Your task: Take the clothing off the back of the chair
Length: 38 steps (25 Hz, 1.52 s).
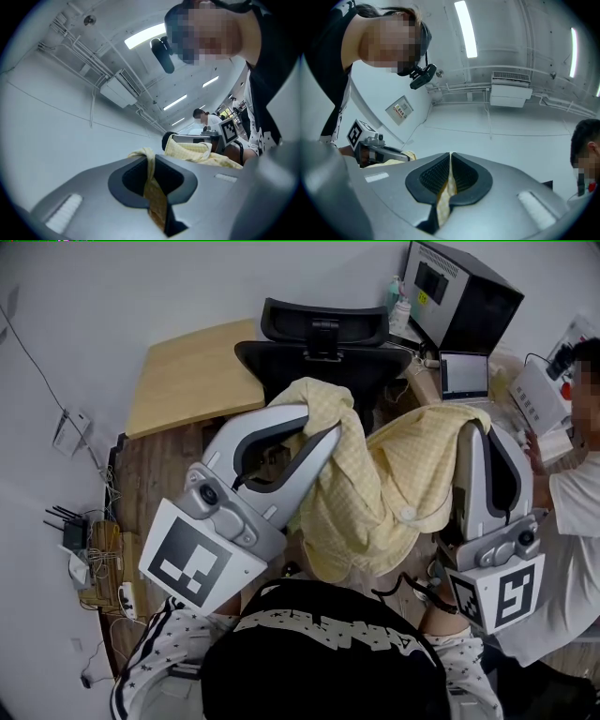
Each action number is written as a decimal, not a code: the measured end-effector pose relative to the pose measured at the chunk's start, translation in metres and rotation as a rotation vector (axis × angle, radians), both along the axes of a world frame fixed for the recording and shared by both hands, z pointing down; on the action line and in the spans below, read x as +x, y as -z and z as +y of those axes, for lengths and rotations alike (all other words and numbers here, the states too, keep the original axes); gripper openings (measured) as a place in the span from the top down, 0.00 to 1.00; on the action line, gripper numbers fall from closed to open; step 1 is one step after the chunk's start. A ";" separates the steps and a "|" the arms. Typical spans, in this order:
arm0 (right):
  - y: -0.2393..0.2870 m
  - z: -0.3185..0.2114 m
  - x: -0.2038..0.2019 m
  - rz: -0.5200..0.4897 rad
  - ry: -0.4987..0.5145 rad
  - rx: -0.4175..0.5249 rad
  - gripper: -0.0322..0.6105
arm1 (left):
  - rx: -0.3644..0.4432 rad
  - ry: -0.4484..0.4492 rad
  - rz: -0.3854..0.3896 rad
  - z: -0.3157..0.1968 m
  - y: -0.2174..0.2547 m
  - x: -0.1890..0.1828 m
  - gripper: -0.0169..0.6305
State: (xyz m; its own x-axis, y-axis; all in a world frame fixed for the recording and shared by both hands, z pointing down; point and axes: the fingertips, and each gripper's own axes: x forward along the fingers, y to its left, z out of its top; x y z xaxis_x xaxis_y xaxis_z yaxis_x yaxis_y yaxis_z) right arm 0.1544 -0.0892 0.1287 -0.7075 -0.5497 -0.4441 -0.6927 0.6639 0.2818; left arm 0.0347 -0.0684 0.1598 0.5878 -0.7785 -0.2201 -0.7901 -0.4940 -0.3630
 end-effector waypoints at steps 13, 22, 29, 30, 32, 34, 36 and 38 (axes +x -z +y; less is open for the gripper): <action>-0.006 -0.003 -0.001 0.008 0.003 -0.018 0.91 | -0.025 0.009 0.008 -0.004 -0.007 -0.003 0.93; -0.010 -0.008 -0.003 0.010 -0.004 -0.027 0.91 | -0.029 0.022 0.016 -0.010 -0.008 -0.008 0.93; -0.018 -0.010 -0.006 0.009 0.010 -0.054 0.91 | -0.060 0.025 0.023 -0.014 -0.018 -0.008 0.93; -0.021 -0.011 -0.006 0.009 0.011 -0.064 0.91 | -0.063 0.026 0.025 -0.014 -0.019 -0.008 0.93; -0.027 -0.012 -0.007 0.010 0.013 -0.087 0.91 | -0.071 0.028 0.036 -0.015 -0.023 -0.010 0.93; -0.035 -0.013 -0.010 0.016 0.016 -0.110 0.91 | -0.088 0.031 0.046 -0.016 -0.029 -0.012 0.93; -0.043 -0.015 -0.012 0.025 0.017 -0.129 0.91 | -0.107 0.038 0.053 -0.018 -0.035 -0.014 0.93; -0.049 -0.017 -0.014 0.028 0.022 -0.146 0.91 | -0.119 0.048 0.055 -0.019 -0.041 -0.014 0.93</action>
State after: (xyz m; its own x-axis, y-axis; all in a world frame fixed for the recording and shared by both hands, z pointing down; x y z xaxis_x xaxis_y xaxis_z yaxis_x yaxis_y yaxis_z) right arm 0.1408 -0.1058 0.1775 -0.7310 -0.5915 -0.3401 -0.6709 0.7140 0.2003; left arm 0.0203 -0.0875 0.2004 0.5387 -0.8279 -0.1558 -0.8311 -0.4920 -0.2594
